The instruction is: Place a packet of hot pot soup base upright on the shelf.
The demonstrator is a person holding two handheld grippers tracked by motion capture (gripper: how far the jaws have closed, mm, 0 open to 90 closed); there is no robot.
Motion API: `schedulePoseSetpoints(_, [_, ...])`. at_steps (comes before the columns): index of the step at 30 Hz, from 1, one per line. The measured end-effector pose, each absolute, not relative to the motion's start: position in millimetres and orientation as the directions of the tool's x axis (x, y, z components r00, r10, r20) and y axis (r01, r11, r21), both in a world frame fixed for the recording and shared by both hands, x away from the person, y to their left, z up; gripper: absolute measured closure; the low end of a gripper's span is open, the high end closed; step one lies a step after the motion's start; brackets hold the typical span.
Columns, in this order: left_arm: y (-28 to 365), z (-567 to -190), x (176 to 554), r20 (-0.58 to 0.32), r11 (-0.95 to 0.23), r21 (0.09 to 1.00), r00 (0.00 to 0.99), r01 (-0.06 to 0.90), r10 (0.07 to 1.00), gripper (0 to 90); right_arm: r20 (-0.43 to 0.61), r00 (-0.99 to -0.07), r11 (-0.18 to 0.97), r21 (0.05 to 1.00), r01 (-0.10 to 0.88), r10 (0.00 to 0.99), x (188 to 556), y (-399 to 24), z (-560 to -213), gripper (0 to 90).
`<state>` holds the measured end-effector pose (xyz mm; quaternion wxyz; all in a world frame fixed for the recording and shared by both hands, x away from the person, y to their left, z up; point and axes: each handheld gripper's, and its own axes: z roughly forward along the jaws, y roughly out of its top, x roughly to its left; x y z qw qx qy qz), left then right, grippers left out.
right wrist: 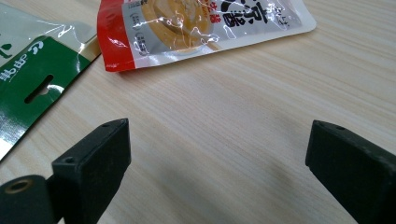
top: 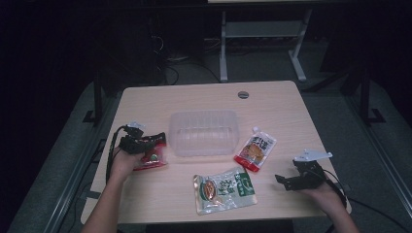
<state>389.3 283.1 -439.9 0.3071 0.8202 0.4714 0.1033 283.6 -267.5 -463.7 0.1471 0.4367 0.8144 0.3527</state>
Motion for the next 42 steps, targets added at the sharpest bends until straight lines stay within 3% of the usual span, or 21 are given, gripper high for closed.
schedulePoseSetpoints(33, [289.2, -439.6, 307.1, -0.185, -0.463, 0.571, 0.655, 0.678, 0.733, 89.8, 0.069, -0.569, 0.369, 0.696, 0.616, 0.819, 282.8, -266.5, -464.2, 6.2])
schedulePoseSetpoints(42, [292.3, -435.7, 307.5, -0.197, -0.44, 0.594, 0.652, 0.673, 0.732, 89.8, 0.069, -0.569, 0.368, 0.697, 0.615, 0.82, 282.8, -266.4, -463.7, 6.2])
